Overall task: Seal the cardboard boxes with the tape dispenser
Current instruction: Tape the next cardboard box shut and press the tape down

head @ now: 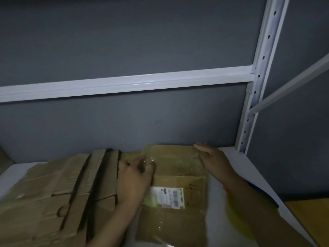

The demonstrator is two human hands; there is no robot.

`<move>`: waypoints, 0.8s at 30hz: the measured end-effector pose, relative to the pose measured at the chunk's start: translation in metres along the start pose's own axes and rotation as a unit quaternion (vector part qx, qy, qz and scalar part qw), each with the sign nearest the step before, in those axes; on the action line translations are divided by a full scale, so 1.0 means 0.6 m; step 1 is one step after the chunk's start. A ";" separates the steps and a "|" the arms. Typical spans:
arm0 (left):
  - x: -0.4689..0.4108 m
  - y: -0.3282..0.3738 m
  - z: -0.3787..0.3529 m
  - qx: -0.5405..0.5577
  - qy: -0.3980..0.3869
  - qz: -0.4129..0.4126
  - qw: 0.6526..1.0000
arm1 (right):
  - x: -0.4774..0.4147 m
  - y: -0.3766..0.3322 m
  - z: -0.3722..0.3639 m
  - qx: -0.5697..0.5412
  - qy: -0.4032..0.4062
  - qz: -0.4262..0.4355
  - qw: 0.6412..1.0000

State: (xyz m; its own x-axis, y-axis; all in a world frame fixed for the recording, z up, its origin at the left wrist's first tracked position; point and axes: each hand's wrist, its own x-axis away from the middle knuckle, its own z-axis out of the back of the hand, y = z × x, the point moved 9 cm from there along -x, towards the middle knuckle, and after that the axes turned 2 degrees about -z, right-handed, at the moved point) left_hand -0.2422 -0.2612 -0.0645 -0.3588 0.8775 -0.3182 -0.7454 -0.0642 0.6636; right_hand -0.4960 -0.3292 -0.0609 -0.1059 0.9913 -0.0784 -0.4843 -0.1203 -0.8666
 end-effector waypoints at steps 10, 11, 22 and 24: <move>0.003 0.049 -0.072 -0.209 -0.276 -0.174 0.922 | 0.065 -0.059 -0.120 0.439 -0.142 0.120 0.879; 0.001 0.047 -0.073 -0.213 -0.279 -0.164 0.922 | 0.064 -0.052 -0.114 0.438 -0.140 0.108 0.881; -0.042 0.019 -0.067 -0.094 -0.277 -0.066 0.954 | 0.071 -0.031 -0.072 0.137 -0.063 -0.022 0.988; -0.046 0.004 -0.065 -0.038 -0.256 -0.053 0.965 | 0.078 -0.021 -0.068 0.076 -0.053 -0.041 0.995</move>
State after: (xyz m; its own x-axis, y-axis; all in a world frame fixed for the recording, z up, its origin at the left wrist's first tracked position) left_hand -0.2559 -0.3043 -0.0806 0.0311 0.9995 0.0067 -0.8082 0.0212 0.5885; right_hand -0.4596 -0.2789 -0.0739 -0.1473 0.9879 0.0488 -0.6200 -0.0538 -0.7828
